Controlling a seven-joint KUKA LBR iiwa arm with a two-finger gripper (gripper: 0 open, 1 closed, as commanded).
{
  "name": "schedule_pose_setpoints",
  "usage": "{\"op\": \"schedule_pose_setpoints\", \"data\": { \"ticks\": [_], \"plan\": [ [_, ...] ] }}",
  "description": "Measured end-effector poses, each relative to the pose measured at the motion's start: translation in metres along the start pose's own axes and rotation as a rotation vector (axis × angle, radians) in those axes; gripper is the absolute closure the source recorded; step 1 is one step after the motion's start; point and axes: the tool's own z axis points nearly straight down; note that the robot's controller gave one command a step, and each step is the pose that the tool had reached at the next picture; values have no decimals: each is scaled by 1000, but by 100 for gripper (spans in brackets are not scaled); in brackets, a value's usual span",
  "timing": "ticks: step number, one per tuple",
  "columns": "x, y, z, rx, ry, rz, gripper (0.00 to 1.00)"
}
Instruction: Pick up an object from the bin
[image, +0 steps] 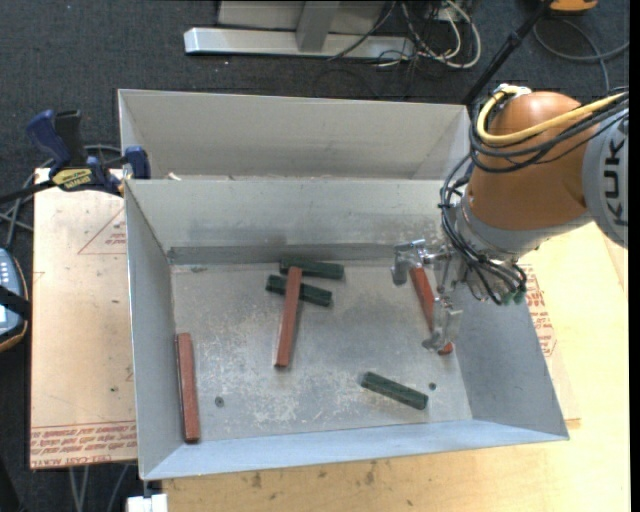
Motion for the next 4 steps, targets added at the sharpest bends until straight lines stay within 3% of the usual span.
{"op": "schedule_pose_setpoints", "data": {
  "ticks": [1,2,3,4],
  "plan": [
    [46,-1,52,1,-3,24,0],
    [61,0,119,2,-1,68,0],
    [69,12,153,0,0,41,100],
    [69,12,153,0,0,41,100]
  ]
}}
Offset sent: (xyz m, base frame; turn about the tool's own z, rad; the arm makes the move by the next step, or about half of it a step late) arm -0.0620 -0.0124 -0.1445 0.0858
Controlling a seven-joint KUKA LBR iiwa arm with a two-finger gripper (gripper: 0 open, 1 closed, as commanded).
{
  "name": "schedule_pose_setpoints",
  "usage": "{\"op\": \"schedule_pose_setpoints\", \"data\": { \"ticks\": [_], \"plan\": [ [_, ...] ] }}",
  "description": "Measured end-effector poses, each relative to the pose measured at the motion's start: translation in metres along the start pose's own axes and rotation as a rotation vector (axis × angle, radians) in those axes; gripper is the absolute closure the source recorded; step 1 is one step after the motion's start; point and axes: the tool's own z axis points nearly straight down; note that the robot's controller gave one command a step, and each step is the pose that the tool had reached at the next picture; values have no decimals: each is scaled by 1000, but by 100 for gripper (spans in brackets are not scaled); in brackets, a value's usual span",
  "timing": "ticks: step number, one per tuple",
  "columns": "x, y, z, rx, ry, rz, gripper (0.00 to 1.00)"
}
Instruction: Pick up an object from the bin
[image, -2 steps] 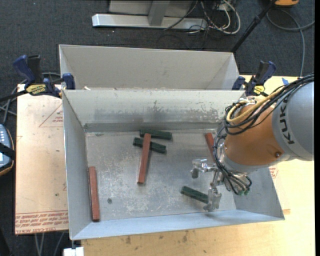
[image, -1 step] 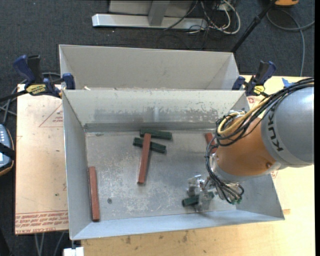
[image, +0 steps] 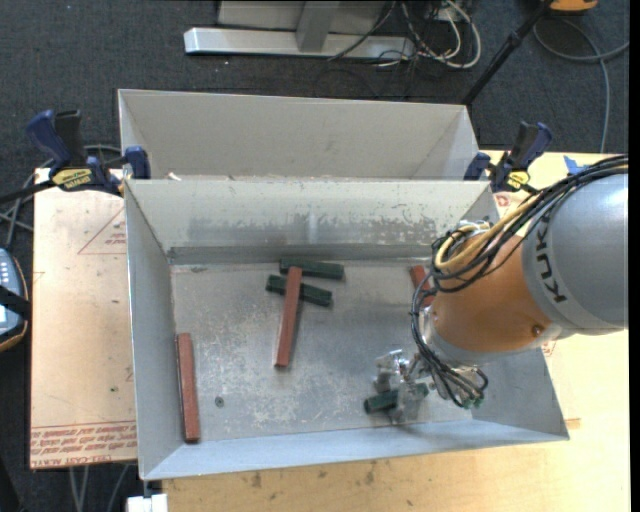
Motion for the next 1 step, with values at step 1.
{"op": "schedule_pose_setpoints", "data": {
  "ticks": [1],
  "plan": [
    [-51,19,-219,0,3,35,100]
  ]
}}
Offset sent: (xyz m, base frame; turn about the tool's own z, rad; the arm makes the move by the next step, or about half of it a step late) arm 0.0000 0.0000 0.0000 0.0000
